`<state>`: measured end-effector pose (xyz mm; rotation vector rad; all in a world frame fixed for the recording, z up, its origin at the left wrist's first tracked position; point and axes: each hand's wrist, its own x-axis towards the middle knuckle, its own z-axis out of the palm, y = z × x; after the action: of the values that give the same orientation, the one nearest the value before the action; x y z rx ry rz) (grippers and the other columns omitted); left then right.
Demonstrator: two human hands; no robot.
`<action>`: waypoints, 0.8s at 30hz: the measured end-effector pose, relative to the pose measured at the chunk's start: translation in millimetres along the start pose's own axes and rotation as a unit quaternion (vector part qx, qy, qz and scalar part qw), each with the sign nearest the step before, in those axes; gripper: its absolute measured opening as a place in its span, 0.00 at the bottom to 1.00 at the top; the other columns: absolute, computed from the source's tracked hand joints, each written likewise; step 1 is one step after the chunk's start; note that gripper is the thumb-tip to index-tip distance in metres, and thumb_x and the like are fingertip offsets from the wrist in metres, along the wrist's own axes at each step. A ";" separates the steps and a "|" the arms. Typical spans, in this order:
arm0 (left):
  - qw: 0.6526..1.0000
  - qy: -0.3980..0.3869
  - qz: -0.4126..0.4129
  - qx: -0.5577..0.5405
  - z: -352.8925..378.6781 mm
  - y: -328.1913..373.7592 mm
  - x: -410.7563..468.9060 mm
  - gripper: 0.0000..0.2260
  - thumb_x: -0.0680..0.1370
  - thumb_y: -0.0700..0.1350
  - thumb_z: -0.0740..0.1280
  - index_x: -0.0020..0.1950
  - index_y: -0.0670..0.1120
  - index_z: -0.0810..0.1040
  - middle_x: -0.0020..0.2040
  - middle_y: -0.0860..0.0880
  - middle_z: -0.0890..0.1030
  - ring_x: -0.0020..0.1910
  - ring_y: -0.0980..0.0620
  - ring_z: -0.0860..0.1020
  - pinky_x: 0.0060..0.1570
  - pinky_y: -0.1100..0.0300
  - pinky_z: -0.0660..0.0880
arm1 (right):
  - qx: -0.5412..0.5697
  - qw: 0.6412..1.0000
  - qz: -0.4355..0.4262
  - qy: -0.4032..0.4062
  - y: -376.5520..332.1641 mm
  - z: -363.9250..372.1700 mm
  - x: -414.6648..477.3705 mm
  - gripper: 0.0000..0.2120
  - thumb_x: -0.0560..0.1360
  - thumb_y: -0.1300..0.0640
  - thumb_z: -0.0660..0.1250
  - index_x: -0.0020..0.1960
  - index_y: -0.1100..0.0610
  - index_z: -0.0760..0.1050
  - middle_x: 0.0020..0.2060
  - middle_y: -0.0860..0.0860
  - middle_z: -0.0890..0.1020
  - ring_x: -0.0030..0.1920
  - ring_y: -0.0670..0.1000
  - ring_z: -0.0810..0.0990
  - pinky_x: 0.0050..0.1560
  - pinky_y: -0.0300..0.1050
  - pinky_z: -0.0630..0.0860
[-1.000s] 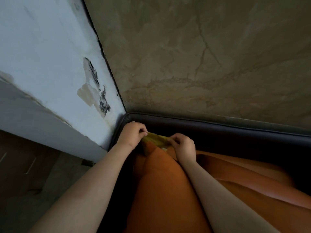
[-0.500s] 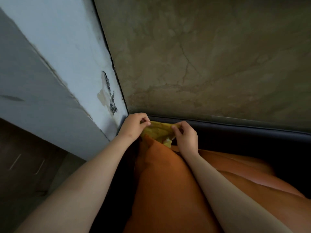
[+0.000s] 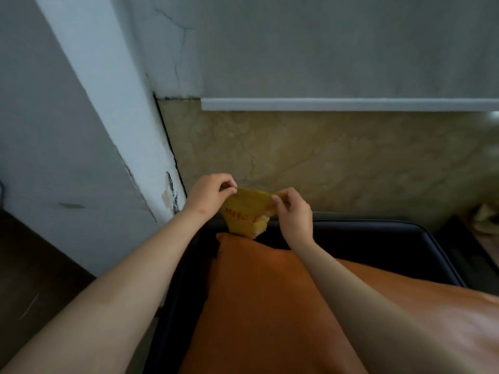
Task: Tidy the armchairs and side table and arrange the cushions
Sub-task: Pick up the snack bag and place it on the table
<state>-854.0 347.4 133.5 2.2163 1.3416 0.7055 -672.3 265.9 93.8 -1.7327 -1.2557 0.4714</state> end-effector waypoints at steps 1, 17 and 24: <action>1.000 0.004 0.012 -0.002 -6.8 12.8 0.3 0.02 0.77 0.43 0.69 0.45 0.47 0.81 0.43 0.52 0.81 0.46 0.53 0.79 0.49 0.54 0.76 | 0.004 1.000 -0.005 0.010 -7.7 -11.5 0.1 0.07 0.80 0.52 0.63 0.45 0.55 0.74 0.32 0.47 0.77 0.32 0.46 0.75 0.32 0.44 0.70; 0.986 -0.064 0.147 0.034 -19.9 224.3 -20.8 0.03 0.77 0.47 0.69 0.44 0.51 0.81 0.42 0.56 0.80 0.45 0.57 0.79 0.48 0.55 0.78 | 0.035 0.985 -0.031 0.169 -34.4 -214.9 -46.0 0.05 0.78 0.53 0.65 0.45 0.52 0.75 0.37 0.46 0.80 0.40 0.46 0.79 0.41 0.49 0.78; 0.982 -0.072 0.127 -0.118 33.3 334.1 -55.3 0.03 0.77 0.42 0.68 0.46 0.45 0.82 0.42 0.53 0.81 0.44 0.59 0.77 0.42 0.65 0.73 | 0.087 0.971 -0.031 0.220 -6.8 -326.1 -90.1 0.02 0.76 0.56 0.68 0.47 0.51 0.75 0.39 0.47 0.81 0.42 0.46 0.80 0.44 0.44 0.78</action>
<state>-632.1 152.3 302.1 2.2153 0.8664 0.7348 -472.9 39.8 247.4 -1.5367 -0.9168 0.1405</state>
